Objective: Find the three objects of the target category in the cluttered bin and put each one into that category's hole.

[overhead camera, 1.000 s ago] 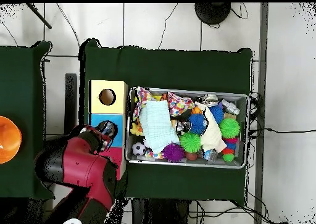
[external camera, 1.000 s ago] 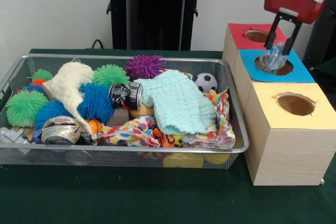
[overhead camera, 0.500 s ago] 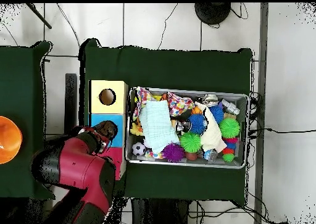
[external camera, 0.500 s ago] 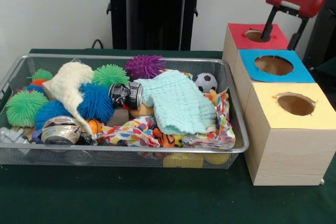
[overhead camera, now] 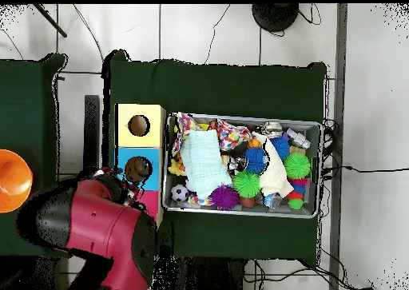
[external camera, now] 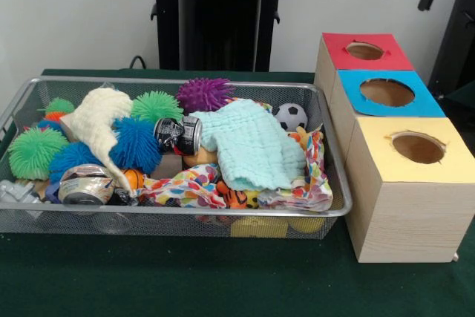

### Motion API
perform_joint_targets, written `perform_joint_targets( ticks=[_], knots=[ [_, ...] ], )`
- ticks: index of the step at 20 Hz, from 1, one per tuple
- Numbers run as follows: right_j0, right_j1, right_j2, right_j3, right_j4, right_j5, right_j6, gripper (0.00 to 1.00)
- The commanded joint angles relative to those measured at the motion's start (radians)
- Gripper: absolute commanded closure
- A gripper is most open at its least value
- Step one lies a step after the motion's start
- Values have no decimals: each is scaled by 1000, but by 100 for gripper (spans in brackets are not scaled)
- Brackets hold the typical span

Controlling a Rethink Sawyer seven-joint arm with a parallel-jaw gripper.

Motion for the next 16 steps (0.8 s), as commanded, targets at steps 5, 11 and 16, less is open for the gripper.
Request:
perform_joint_targets(
  ticks=[5,11,16],
  knots=[
    [-313,-144,228,186,-116,-284,-135,0],
    [-506,-201,375,237,-253,-360,-211,0],
    [-659,-257,485,275,-357,-337,-256,0]
  ],
)
